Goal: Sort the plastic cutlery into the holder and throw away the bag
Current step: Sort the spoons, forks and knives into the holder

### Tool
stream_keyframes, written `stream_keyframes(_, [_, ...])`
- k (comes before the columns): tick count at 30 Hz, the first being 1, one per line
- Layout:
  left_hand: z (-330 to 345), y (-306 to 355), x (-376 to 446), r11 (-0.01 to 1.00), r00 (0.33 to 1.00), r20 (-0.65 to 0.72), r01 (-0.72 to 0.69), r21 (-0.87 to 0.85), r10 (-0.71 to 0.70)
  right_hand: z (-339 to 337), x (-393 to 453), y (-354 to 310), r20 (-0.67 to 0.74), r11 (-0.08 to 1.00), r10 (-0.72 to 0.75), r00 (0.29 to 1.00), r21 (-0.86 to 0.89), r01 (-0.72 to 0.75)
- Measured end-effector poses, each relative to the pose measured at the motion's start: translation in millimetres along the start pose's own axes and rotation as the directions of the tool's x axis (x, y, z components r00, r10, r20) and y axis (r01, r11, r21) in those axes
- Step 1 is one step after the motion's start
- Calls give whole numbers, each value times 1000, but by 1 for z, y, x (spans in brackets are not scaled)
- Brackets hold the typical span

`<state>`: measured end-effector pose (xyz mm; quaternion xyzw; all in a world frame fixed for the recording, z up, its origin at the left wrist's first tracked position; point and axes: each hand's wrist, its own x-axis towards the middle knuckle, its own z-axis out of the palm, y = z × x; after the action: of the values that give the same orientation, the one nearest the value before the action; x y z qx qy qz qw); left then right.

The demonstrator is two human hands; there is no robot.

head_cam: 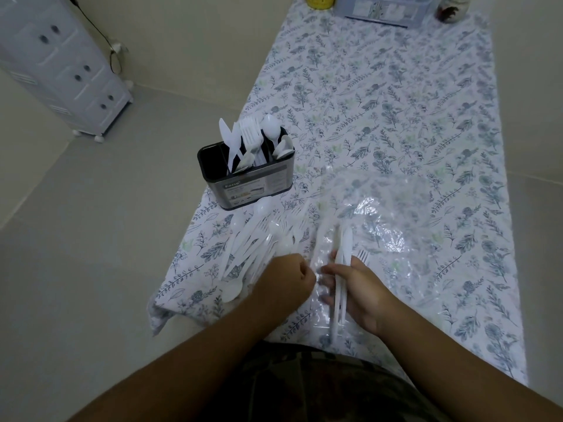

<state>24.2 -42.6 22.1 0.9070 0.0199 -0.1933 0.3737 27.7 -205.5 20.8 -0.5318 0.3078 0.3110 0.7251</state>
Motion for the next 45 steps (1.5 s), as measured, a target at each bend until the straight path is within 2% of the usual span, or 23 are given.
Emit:
stream_keyframes(4, [-4, 6, -29, 982, 976, 127, -185, 36, 179, 13, 2, 3, 35, 996, 1, 999, -90, 3])
stream_keyframes(6, [-6, -5, -30, 965, 975, 71, -217, 149, 209, 18, 2, 5, 51, 991, 4, 999, -131, 2])
stream_keyframes(9, [-14, -34, -24, 959, 971, -192, -85, 269, 140, 22, 2, 4, 35, 996, 24, 999, -91, -21])
stream_keyframes(11, [-19, -52, -18, 968, 964, -264, 69, 242, -3, 23, 4, 4, 34, 998, 32, 999, -51, -31])
stream_keyframes(13, [-21, -62, -13, 965, 963, -234, 183, 186, -137, 23, 6, 5, 41, 999, 35, 999, -38, -34])
stream_keyframes(15, [-18, -65, -8, 953, 967, -176, 219, 210, -183, 22, 6, 5, 40, 998, 36, 999, -61, -33])
stream_keyframes(17, [-13, -61, -7, 944, 986, -106, 153, 293, -127, 22, 6, 5, 50, 997, 34, 998, -76, -30])
stream_keyframes(19, [-9, -56, -8, 950, 1000, -29, 20, 312, -12, 22, 6, 5, 37, 996, 25, 999, -84, -22])
stream_keyframes(21, [-6, -55, -12, 959, 994, -29, -92, 268, 103, 20, 7, 5, 11, 995, 10, 1000, -95, -9])
stream_keyframes(23, [-7, -58, -14, 973, 986, -101, -110, 201, 133, 17, 8, 5, -1, 995, 3, 1000, -98, -3])
stream_keyframes(25, [-12, -65, -13, 989, 977, -201, -39, 145, 68, 15, 9, 5, -13, 996, 2, 1000, -93, -3])
stream_keyframes(27, [-19, -72, -10, 996, 949, -309, 78, 52, -58, 13, 9, 5, -37, 996, 0, 999, -92, -4])
stream_keyframes(29, [-27, -76, -3, 986, 919, -358, 162, -46, -167, 13, 10, 6, -65, 996, -8, 998, -84, 3])
stream_keyframes(35, [-30, -64, 29, 984, 936, -307, 178, -7, -171, 26, 1, 4, -33, 976, -60, 998, -210, 52])
stream_keyframes(39, [-38, -65, 35, 982, 940, -287, 159, -106, -183, 29, -1, 0, 5, 940, -64, 998, -337, 62])
stream_keyframes(41, [-46, -73, 33, 984, 948, -269, 154, -86, -172, 25, 1, -1, -41, 930, -112, 993, -356, 91])
stream_keyframes(45, [-50, -82, 25, 975, 922, -317, 214, -61, -222, 17, 5, -7, -141, 951, -192, 971, -270, 149])
